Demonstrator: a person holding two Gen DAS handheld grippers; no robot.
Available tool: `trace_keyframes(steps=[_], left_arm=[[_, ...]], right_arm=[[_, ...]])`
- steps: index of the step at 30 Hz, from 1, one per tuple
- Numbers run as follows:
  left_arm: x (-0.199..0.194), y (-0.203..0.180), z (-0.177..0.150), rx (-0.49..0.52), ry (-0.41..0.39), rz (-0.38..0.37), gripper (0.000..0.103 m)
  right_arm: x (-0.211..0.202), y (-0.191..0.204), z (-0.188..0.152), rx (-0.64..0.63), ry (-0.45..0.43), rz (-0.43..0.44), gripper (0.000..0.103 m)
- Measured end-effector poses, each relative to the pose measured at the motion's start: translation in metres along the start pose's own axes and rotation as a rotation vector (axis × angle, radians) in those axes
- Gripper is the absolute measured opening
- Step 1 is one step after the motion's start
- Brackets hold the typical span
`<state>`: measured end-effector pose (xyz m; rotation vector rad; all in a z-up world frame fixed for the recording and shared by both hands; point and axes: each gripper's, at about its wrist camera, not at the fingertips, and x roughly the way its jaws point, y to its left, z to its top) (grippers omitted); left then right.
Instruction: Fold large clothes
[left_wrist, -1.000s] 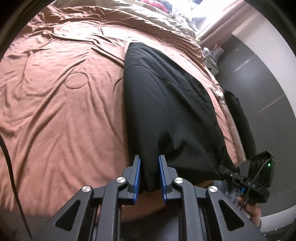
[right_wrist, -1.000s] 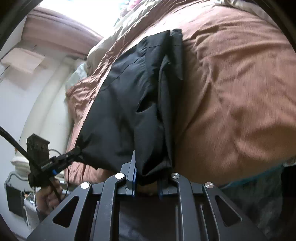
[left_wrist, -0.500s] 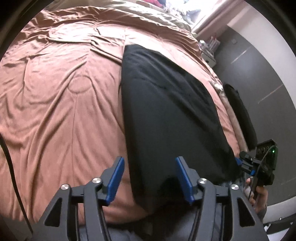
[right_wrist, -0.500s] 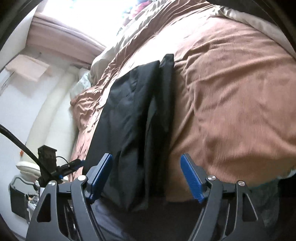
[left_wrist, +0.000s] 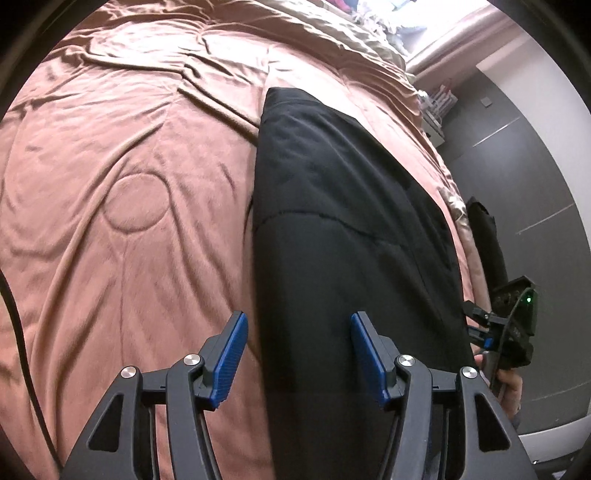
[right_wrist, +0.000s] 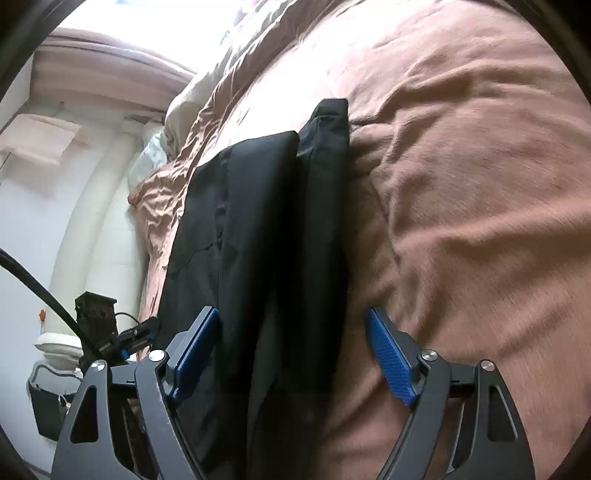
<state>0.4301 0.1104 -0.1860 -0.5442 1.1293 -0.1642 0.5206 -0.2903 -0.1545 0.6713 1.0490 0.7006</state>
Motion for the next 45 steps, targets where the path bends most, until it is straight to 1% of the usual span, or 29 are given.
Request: trace_keyframes(steps=[2,4,11,12,14,16,17,19,20,22,23,25,28,33,39,45], left_arm=[[0.006,0.002,0.009,0.000,0.006,-0.003,0.060],[0.012,0.004,0.018,-0.002,0.009,-0.011,0.060],[0.030,0.004,0.043,-0.006,-0.001,-0.019,0.060],[0.033,0.003,0.046,-0.005,-0.001,-0.015,0.060],[0.037,0.003,0.051,0.000,-0.005,-0.005,0.060],[0.043,0.003,0.053,0.011,-0.005,0.012,0.060],[0.044,0.003,0.054,0.016,-0.006,0.022,0.059],[0.045,0.003,0.054,0.011,-0.007,0.021,0.052],[0.044,0.003,0.054,0.004,-0.009,0.016,0.050],[0.040,0.001,0.053,0.006,-0.021,0.021,0.041],[0.036,-0.002,0.052,0.014,-0.030,0.031,0.039],[0.028,-0.007,0.051,0.016,-0.044,0.029,0.029],[0.013,-0.013,0.049,0.017,-0.071,0.009,0.023],[-0.026,-0.031,0.037,0.047,-0.141,-0.010,0.021],[-0.083,-0.053,0.016,0.080,-0.226,-0.049,0.019],[-0.134,-0.094,-0.001,0.136,-0.310,-0.095,0.018]], right_arm=[[0.009,0.000,0.013,0.009,0.026,0.010,0.080],[0.014,-0.003,0.028,0.015,0.030,0.027,0.080],[0.043,-0.013,0.053,0.030,0.063,0.106,0.079],[0.047,-0.013,0.056,0.029,0.064,0.122,0.072],[0.058,-0.016,0.059,0.044,0.083,0.172,0.069],[0.068,-0.024,0.061,0.051,0.100,0.181,0.048],[0.070,-0.027,0.062,0.060,0.103,0.175,0.044],[0.070,-0.028,0.062,0.067,0.101,0.174,0.031],[0.067,-0.027,0.062,0.063,0.096,0.169,0.029],[0.060,-0.019,0.059,0.039,0.076,0.147,0.023],[0.057,-0.012,0.059,0.020,0.065,0.138,0.022],[0.048,0.003,0.054,-0.009,0.051,0.130,0.020],[0.035,0.029,0.047,-0.064,0.029,0.103,0.018],[0.008,0.066,0.028,-0.139,-0.017,0.078,0.018],[-0.034,0.113,-0.006,-0.225,-0.095,0.068,0.017],[-0.090,0.156,-0.047,-0.307,-0.190,0.050,0.017]])
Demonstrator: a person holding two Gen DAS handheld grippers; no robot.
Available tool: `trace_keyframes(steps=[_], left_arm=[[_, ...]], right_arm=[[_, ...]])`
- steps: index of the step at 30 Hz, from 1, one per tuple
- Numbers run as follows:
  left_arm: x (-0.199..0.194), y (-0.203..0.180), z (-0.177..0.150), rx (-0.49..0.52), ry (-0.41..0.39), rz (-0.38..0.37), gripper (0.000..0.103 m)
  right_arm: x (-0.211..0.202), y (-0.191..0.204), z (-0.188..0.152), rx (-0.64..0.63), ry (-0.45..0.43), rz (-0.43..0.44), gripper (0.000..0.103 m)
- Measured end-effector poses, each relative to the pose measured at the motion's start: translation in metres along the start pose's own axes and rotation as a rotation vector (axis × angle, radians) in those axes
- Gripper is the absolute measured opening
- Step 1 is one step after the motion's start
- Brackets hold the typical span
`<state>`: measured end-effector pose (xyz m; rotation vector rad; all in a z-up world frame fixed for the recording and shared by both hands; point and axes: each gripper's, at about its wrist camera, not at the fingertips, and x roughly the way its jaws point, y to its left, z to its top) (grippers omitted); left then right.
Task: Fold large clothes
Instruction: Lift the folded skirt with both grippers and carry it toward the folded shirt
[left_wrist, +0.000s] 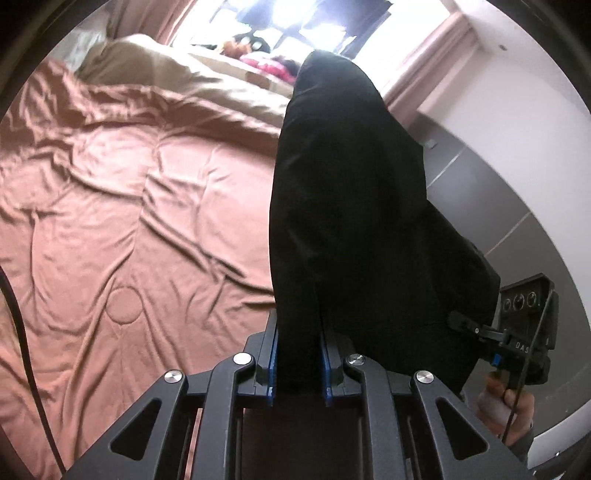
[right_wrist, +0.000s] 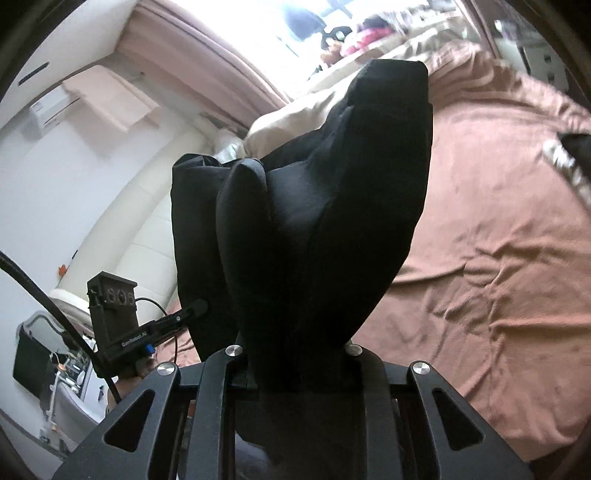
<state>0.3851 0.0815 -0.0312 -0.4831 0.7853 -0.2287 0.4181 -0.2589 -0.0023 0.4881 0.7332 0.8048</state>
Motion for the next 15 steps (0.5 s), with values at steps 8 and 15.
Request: trace_keyframes(steps=[8,15], left_arm=[[-0.048,-0.079,0.008,0.073,-0.070,-0.083,0.018],[-0.051,-0.145,0.007,0.112,-0.076,-0.127,0.018]], right_arm=[[-0.098,0.038,-0.011,-0.075,-0.086,-0.050,0.017],[-0.114,0.050,-0.007,-0.125,-0.121,-0.073,0.017]])
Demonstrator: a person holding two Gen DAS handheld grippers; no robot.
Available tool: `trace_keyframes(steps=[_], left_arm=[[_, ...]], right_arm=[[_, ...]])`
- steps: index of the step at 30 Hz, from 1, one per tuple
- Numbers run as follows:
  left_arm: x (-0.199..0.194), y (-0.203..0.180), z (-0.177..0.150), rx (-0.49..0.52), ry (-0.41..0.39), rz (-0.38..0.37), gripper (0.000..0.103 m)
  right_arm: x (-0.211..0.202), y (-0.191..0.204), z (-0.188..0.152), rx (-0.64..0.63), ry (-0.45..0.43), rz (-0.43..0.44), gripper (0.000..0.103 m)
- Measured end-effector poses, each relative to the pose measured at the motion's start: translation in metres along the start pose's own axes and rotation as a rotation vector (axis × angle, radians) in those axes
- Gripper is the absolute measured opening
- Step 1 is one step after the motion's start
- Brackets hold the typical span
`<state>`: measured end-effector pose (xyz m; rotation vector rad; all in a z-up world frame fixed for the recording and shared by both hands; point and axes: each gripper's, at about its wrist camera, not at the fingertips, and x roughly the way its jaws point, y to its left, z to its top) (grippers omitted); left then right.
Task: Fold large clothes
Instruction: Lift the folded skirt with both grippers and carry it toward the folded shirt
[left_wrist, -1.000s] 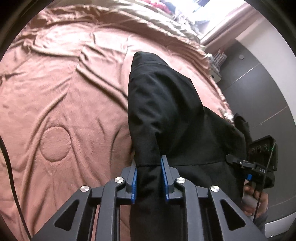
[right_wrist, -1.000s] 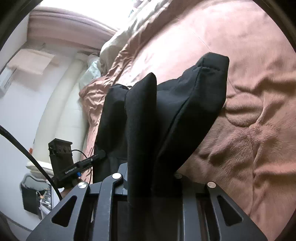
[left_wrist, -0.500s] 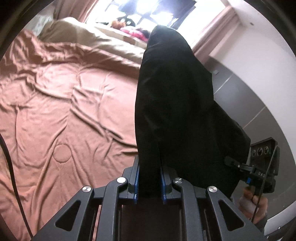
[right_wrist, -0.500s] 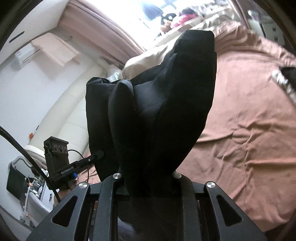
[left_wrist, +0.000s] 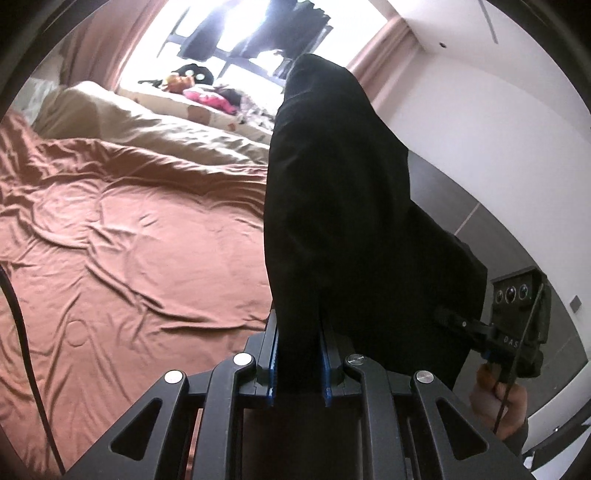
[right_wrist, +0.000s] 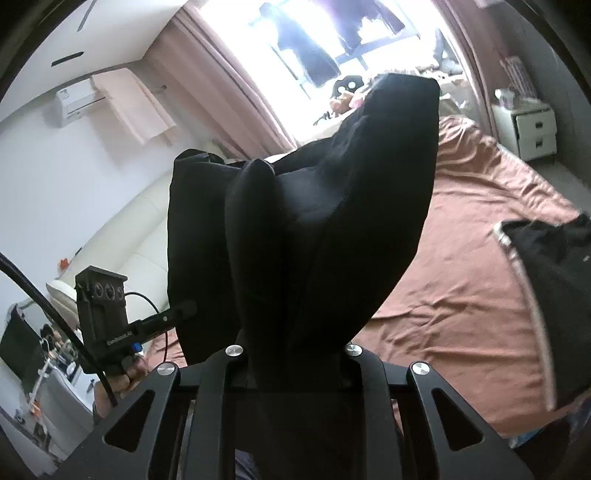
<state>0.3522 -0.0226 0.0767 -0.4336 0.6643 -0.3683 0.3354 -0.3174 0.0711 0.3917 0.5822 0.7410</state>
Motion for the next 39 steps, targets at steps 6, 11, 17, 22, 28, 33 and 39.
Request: trace_keyframes(steps=[6,11,17,22,28,33,39], left_arm=[[0.029,-0.053,0.003,0.019,-0.014,-0.028,0.018],[0.062,-0.095,0.004,0.041,-0.013,-0.061,0.018],[0.112,-0.140,0.002,0.066,0.016,-0.116,0.018],[0.157,-0.169,-0.003,0.056,0.055,-0.154,0.018],[0.211,-0.200,-0.010,0.009,0.111,-0.188,0.018],[0.250,-0.217,-0.012,-0.019,0.165,-0.203,0.018],[0.309,-0.219,-0.021,-0.031,0.248,-0.194,0.018]], right_arm=[[0.000,-0.005,0.004,-0.037,-0.043,-0.026,0.017],[0.006,-0.006,0.000,-0.035,-0.079,-0.056,0.017],[-0.006,-0.015,-0.004,-0.022,-0.094,-0.114,0.017],[-0.034,-0.020,0.000,-0.025,-0.077,-0.190,0.017],[-0.046,-0.018,0.011,-0.015,-0.048,-0.270,0.017],[-0.042,-0.017,0.023,0.005,-0.025,-0.316,0.017],[-0.027,-0.026,0.036,0.040,0.016,-0.365,0.017]])
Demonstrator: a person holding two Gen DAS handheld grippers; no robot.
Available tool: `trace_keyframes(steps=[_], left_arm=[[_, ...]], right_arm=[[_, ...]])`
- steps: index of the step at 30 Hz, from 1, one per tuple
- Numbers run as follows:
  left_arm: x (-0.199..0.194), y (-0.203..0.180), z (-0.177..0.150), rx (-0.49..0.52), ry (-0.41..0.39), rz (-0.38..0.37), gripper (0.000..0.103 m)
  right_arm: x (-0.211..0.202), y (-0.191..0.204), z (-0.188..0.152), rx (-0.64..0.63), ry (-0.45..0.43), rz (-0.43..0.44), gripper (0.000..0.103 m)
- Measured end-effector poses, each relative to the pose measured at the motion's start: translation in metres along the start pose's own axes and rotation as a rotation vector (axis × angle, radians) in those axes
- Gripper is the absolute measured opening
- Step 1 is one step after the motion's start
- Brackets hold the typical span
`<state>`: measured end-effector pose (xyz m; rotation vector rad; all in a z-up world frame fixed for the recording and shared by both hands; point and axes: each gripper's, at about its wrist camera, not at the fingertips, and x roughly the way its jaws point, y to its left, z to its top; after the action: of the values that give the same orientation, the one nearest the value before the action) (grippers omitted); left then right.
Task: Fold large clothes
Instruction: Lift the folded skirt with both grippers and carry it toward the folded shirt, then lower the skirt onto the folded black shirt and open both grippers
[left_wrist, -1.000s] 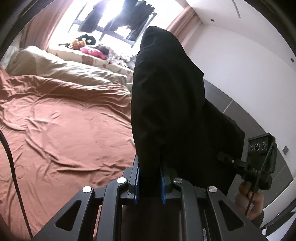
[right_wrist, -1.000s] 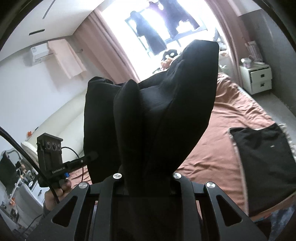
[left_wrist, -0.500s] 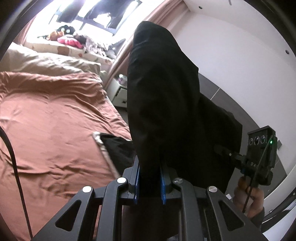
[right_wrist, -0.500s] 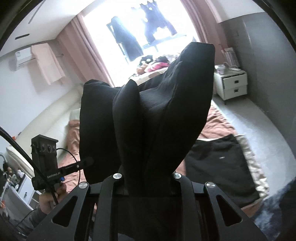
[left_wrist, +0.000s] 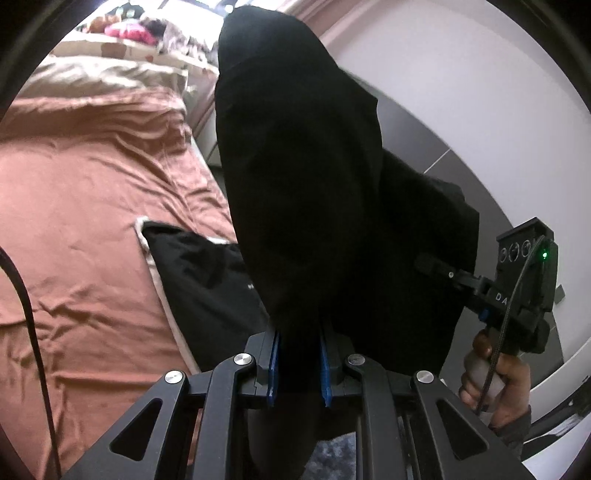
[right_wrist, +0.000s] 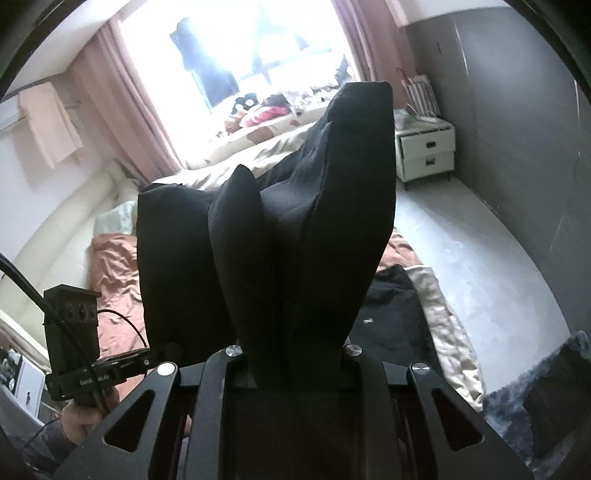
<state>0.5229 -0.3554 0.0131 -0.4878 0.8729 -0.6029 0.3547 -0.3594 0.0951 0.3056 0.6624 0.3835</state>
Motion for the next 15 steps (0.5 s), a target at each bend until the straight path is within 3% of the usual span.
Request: trace_keyframes(steps=[9,14,15], left_arm=[[0.070,0.035,0.016,-0.044,0.089,0.056,0.019],[0.108,0.063,0.026,-0.070,0.158,0.100,0.022],[0.114,0.070,0.026,-0.081,0.170,0.111,0.026]], right_arm=[[0.071,-0.007,0.013,0.102,0.103,-0.059,0.017],[0.107,-0.019,0.020,0.232,0.156,-0.197,0.039],[0.109,-0.018,0.021,0.244,0.155,-0.213,0.051]])
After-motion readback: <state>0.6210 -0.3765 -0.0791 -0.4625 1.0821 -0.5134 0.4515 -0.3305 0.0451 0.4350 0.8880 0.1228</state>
